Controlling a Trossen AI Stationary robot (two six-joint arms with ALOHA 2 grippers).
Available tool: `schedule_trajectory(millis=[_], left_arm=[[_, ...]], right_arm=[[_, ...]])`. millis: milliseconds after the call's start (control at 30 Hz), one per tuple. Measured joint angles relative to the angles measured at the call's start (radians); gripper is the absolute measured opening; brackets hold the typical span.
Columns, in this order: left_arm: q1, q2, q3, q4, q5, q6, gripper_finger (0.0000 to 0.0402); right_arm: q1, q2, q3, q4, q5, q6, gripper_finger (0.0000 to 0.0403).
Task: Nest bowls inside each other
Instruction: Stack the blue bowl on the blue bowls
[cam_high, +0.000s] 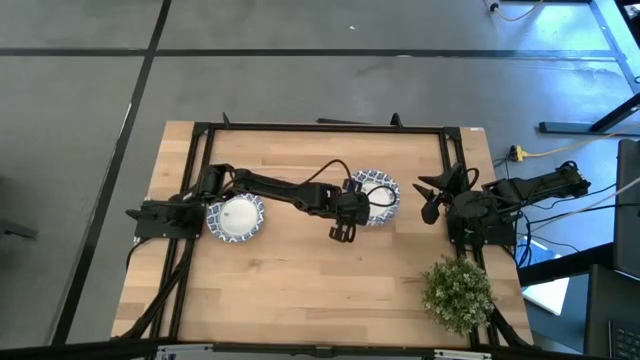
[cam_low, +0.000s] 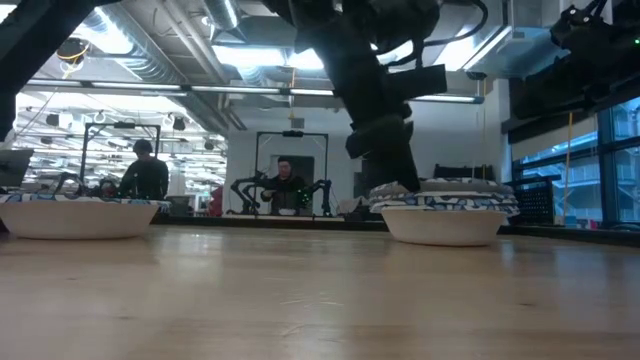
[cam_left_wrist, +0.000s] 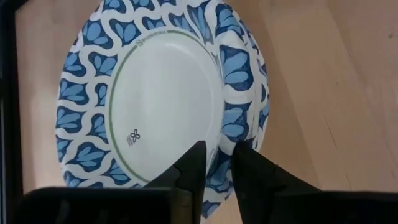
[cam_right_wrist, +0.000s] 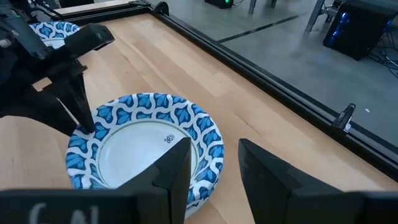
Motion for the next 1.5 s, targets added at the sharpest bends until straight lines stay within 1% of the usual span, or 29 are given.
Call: schedule_trajectory(millis=[267, 500, 633, 900, 967, 1033, 1100, 1200, 1300, 1500], left_arm=[[0.000, 0.000, 0.000, 0.037, -0.005, -0.003, 0.0089], [-0.004, -0.008, 0.016, 0.024, -0.002, -0.027, 0.0085], [-0.002, -0.031, 0.017, 0.009, 0.076, -0.061, 0.0087], [0.003, -0.067, 0.018, -0.059, 0.163, -0.106, 0.0085], [0.003, -0.080, 0.017, -0.118, 0.178, -0.126, 0.0082], [0.002, -0.082, 0.017, -0.133, 0.199, -0.133, 0.0080], [-0.003, -0.097, 0.015, -0.183, 0.221, -0.144, 0.0078], [-0.007, -0.106, 0.019, -0.183, 0.251, -0.160, 0.0079], [-0.012, -0.101, 0.015, -0.217, 0.269, -0.185, 0.0081], [-0.024, -0.102, 0.015, -0.260, 0.269, -0.226, 0.0080]], right_arm=[[0.000, 0.000, 0.000, 0.000, 0.000, 0.000, 0.0136], [0.000, 0.000, 0.000, 0.000, 0.000, 0.000, 0.0136], [0.000, 0.000, 0.000, 0.000, 0.000, -0.002, 0.0136], [0.001, 0.000, 0.000, 0.001, -0.008, -0.002, 0.0136], [0.000, 0.000, 0.000, 0.001, -0.009, -0.002, 0.0136], [0.000, 0.000, 0.000, 0.000, -0.010, -0.003, 0.0136], [0.000, 0.000, 0.000, 0.002, -0.010, -0.006, 0.0136], [0.000, 0.000, 0.000, 0.004, -0.010, -0.014, 0.0136], [0.000, 0.000, 0.000, 0.011, -0.032, -0.026, 0.0136], [0.000, 0.000, 0.000, 0.013, -0.034, -0.028, 0.0136]])
